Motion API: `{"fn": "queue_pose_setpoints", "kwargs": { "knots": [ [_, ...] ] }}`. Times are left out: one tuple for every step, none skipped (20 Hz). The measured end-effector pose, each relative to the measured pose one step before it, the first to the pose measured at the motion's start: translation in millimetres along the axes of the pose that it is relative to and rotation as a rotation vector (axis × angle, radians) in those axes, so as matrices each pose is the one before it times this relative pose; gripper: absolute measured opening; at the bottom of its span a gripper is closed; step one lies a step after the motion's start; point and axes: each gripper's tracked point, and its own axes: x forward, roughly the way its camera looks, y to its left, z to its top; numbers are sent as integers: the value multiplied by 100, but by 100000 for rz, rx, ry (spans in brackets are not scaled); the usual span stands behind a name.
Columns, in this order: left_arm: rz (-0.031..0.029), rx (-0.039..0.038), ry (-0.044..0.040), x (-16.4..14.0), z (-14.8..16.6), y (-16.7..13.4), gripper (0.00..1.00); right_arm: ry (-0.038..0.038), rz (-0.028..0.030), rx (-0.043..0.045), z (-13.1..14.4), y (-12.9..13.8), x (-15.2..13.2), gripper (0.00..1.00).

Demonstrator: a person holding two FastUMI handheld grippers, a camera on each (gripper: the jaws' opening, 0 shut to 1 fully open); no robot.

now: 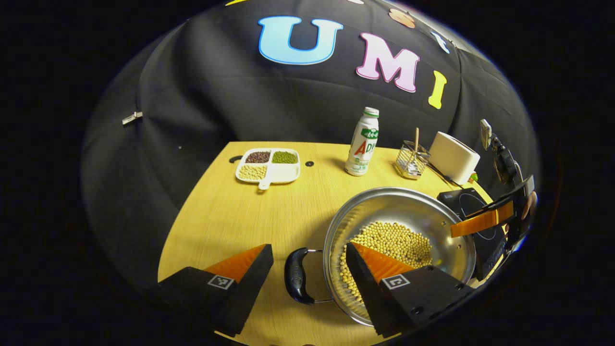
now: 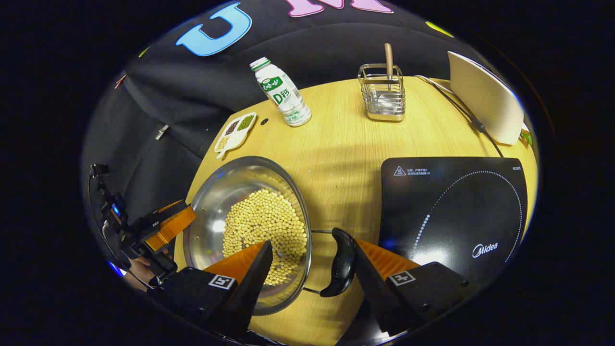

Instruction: First push the handle of the pot to place it horizontally, then grasp the pot with both hands and set it on the induction cooktop.

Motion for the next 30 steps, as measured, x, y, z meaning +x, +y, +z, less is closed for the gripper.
{"fn": "queue_pose_setpoints", "kwargs": {
  "knots": [
    [-1282,-435,1661,392,-485,22,95,296,-371,-346,-55,-43,313,99],
    [-1021,-608,1736,342,-439,16,95,-323,-309,139,119,117,-101,99],
    [-1204,-1041,1521,253,-483,1,95,52,-362,193,-3,4,247,99],
    [-1217,-1273,1321,262,-485,-46,95,-137,-466,-174,-73,54,277,99],
    [-1133,-1370,646,148,-335,-2,94,63,-498,-596,-119,96,338,99],
    [-1261,-1275,825,67,-383,-87,94,465,-533,-819,-248,113,120,98],
    [-927,-864,422,43,-236,-54,92,1141,-329,-1002,-236,165,420,96],
    [-460,-728,217,13,-94,91,90,1192,-183,-1150,-410,150,441,96],
    [-741,-229,529,71,-307,94,85,874,-1663,-1554,-365,-240,281,96],
    [-18,396,317,-141,-75,126,83,291,-2343,-1644,-211,-419,401,92],
    [-227,503,45,71,-35,257,80,27,-1162,-1076,-268,-201,158,85],
    [-585,492,194,-31,12,86,78,697,-396,-226,-186,101,13,76],
    [-39,168,10,-72,-22,141,75,334,-1279,-326,-120,-192,108,75],
    [737,2,324,6,-51,361,73,-411,-846,-45,24,-242,-6,75],
    [-116,-469,-253,117,-55,45,70,-58,-535,1228,42,-8,68,70],
    [294,-422,-143,-116,86,126,68,294,-273,403,-179,88,93,67],
    [155,-574,401,-53,-255,114,67,-92,-152,-147,-87,72,-16,67],
    [195,-812,405,-153,-95,67,67,469,-27,4,72,26,-92,60],
    [226,-1036,27,17,-328,-31,66,-292,13,-349,-7,0,36,65],
    [663,-1035,234,-134,-72,-16,66,-389,-138,1453,-17,55,-151,65],
    [1042,2,449,83,122,-8,65,-20,-352,-68,2,-73,155,61],
    [955,251,398,39,65,6,64,-1027,-504,384,108,-86,-256,61],
    [493,-105,-348,-238,-28,165,61,437,68,-86,-277,25,3,55],
    [197,-562,-95,-177,-37,-23,61,199,-130,-585,-235,158,-38,58],
    [751,-1143,-61,-312,-221,65,59,476,-137,-619,-187,70,-171,58],
    [745,-1745,892,-339,-271,-46,58,429,-387,-1373,-304,9,-226,58],
    [441,-975,1037,-323,-402,13,57,-337,-82,-1074,-89,26,-397,58],
    [382,127,178,-570,-210,-168,57,-629,166,-629,131,108,-458,58],
    [446,267,-933,-616,322,-163,57,-344,378,-525,55,125,-620,58],
    [397,608,-1084,-534,418,-224,57,-238,597,7,132,106,-676,58]
  ]
}}
